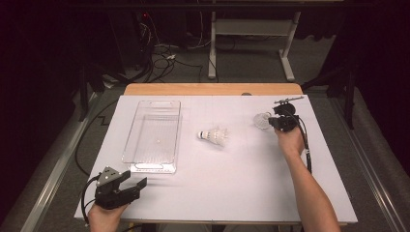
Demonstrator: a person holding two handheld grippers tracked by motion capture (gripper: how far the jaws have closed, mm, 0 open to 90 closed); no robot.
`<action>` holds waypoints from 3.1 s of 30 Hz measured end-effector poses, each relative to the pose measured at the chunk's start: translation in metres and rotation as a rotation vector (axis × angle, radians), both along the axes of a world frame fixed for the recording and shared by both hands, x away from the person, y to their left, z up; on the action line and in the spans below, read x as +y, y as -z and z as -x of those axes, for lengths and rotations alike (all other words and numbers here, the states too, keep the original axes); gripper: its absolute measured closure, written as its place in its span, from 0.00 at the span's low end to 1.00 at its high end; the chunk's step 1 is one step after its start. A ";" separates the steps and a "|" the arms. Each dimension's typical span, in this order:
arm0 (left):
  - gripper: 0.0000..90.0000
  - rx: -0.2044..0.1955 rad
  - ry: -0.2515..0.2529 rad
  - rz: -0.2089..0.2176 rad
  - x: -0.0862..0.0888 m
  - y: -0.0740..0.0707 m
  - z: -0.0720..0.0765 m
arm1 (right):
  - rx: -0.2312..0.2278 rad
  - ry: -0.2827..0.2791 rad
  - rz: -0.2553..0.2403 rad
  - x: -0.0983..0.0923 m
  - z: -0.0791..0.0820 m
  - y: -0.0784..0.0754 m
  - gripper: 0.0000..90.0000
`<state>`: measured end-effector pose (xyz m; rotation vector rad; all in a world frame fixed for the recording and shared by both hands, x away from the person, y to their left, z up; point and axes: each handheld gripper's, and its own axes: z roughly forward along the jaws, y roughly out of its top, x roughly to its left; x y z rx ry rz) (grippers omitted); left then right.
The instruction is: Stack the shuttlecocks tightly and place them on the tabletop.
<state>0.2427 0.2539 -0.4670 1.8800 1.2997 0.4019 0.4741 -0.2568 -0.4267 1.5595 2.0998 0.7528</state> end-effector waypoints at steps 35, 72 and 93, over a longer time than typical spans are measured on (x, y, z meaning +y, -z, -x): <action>0.35 0.003 0.006 0.001 -0.001 0.000 0.000 | -0.023 -0.211 -0.036 0.015 0.050 -0.012 1.00; 0.35 -0.001 0.005 0.000 -0.001 -0.001 0.001 | 0.010 -0.360 -0.078 0.020 0.110 0.001 1.00; 0.35 -0.005 0.004 0.000 -0.001 -0.001 0.002 | 0.030 -0.350 -0.068 0.016 0.116 0.011 0.97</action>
